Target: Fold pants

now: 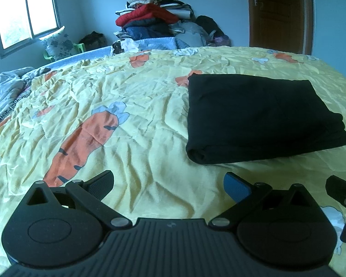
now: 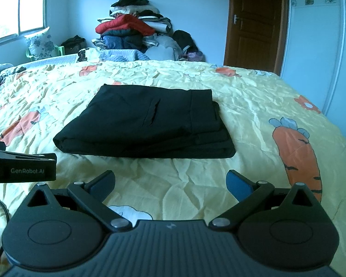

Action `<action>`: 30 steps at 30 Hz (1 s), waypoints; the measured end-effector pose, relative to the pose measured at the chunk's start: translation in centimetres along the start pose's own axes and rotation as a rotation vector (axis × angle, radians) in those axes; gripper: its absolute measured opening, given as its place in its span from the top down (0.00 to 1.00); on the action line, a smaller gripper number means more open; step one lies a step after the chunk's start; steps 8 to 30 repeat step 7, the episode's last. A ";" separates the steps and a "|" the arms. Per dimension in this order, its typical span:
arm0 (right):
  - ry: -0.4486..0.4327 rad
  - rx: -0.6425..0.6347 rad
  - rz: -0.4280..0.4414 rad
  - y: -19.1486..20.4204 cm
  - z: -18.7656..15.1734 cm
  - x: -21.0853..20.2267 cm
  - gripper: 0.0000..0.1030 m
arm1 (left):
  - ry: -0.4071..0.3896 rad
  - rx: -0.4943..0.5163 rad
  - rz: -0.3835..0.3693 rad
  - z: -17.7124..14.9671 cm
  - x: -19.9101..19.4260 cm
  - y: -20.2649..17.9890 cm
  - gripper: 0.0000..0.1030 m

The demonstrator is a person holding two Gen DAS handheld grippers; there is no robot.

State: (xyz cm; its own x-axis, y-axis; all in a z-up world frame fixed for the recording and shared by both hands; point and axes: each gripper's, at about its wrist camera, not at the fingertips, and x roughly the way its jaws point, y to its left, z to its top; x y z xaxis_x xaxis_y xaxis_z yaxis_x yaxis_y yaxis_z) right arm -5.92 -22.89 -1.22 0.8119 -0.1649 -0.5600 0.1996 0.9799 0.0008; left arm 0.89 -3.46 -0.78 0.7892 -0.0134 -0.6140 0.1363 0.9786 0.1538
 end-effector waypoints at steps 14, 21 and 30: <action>0.004 -0.003 0.015 -0.1 -0.1 0.3 0.00 | -0.001 -0.007 0.000 0.1 0.1 0.1 0.00; 0.004 -0.003 0.015 -0.1 -0.1 0.3 0.00 | -0.001 -0.007 0.000 0.1 0.1 0.1 0.00; 0.004 -0.003 0.015 -0.1 -0.1 0.3 0.00 | -0.001 -0.007 0.000 0.1 0.1 0.1 0.00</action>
